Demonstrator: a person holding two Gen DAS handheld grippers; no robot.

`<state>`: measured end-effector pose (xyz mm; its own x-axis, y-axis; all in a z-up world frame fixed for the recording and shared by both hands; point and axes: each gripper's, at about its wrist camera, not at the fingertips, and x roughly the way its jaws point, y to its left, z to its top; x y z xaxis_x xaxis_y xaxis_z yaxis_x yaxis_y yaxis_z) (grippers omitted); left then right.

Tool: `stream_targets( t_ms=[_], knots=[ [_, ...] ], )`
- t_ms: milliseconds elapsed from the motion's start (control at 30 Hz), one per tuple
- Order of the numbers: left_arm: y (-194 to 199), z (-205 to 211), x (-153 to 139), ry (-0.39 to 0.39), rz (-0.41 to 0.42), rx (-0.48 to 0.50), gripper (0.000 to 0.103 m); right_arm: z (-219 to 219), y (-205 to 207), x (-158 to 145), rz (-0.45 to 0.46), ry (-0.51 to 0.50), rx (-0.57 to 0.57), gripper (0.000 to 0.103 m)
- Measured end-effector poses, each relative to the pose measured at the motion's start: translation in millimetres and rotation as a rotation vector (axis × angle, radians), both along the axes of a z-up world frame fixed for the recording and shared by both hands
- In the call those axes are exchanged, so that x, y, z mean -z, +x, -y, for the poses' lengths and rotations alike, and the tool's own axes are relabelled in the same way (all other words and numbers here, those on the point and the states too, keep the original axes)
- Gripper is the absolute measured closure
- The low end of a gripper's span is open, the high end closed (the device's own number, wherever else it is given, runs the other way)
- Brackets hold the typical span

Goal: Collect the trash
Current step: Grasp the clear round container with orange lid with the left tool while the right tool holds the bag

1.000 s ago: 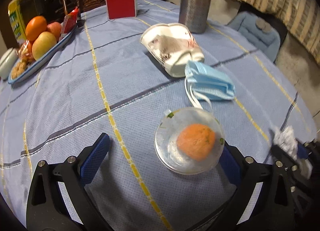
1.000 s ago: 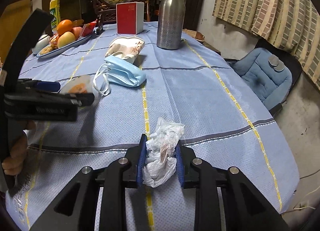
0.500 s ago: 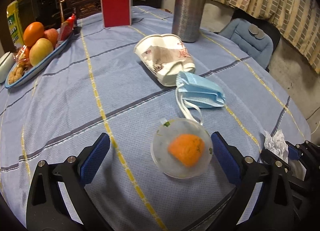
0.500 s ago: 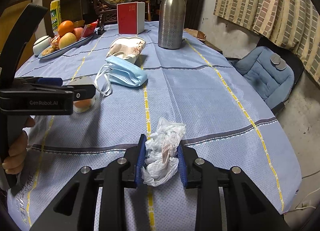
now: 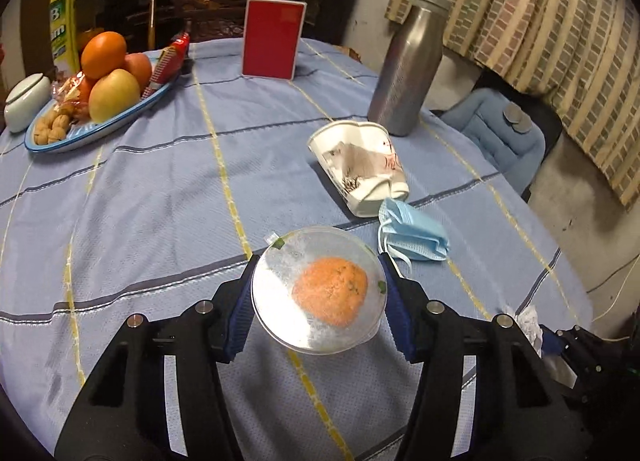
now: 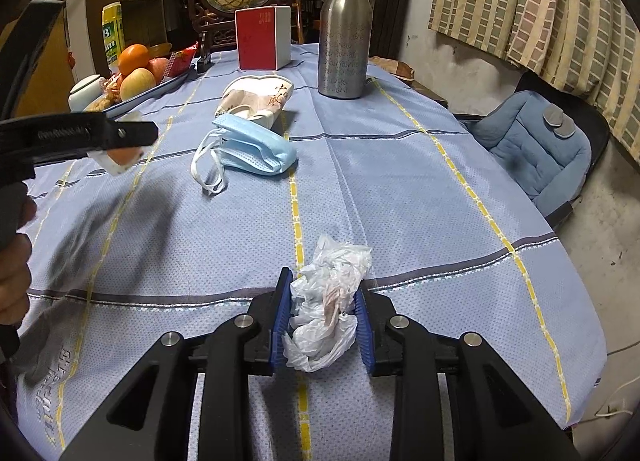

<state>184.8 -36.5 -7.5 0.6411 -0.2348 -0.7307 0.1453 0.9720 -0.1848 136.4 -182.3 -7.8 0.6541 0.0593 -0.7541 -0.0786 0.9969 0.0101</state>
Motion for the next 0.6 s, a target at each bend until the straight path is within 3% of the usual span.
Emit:
stream_targets(
  t_ms=[267, 600],
  knots=[
    [-6.5, 14.4, 1.4, 0.051, 0.011, 0.030, 0.046, 0.4, -0.6, -0.6, 0.004, 0.002, 0.000, 0.073],
    [-20.7, 23.2, -2.6, 0.050, 0.029, 0.065, 0.046, -1.7, -4.5, -3.1, 0.024, -0.012, 0.004, 0.072]
  ],
)
